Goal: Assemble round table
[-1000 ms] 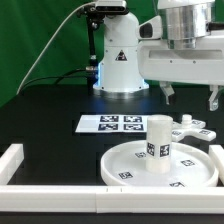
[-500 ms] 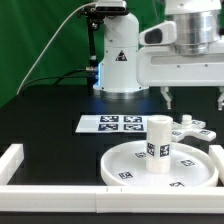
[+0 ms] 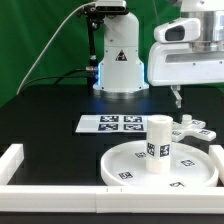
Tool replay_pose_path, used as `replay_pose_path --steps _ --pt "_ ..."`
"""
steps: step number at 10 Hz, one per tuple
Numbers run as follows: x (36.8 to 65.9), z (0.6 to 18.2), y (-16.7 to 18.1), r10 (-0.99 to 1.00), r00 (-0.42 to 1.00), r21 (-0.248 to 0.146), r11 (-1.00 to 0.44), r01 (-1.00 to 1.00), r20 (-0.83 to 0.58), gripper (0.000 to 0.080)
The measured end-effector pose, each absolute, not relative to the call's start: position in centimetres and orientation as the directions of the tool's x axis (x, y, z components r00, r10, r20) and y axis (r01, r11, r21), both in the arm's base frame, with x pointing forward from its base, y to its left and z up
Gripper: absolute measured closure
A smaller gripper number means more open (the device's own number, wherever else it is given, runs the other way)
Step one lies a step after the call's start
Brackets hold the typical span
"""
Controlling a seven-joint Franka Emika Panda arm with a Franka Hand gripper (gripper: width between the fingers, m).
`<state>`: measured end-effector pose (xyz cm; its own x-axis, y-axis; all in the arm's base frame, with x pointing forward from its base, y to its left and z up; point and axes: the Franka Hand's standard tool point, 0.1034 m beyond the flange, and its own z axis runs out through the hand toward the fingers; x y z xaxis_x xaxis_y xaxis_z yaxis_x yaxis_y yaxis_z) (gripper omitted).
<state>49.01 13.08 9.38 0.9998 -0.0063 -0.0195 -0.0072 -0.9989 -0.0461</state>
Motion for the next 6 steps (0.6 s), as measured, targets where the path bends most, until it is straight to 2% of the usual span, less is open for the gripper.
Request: replay_pose_path --steps 2,3,4,6 --pt "47.1 8.4 14.1 0.099 0.994 0.004 -0.995 0.1 -0.043 0.015" --pt "46.2 8.5 14.2 0.121 0.983 0.016 -0.992 0.124 -0.137 0.015" --pt "46.9 9.1 14.4 0.122 0.977 0.015 -0.992 0.127 -0.177 0.015" --pt "46.0 8.7 13.8 0.093 0.954 0.02 -0.994 0.103 -0.285 0.015"
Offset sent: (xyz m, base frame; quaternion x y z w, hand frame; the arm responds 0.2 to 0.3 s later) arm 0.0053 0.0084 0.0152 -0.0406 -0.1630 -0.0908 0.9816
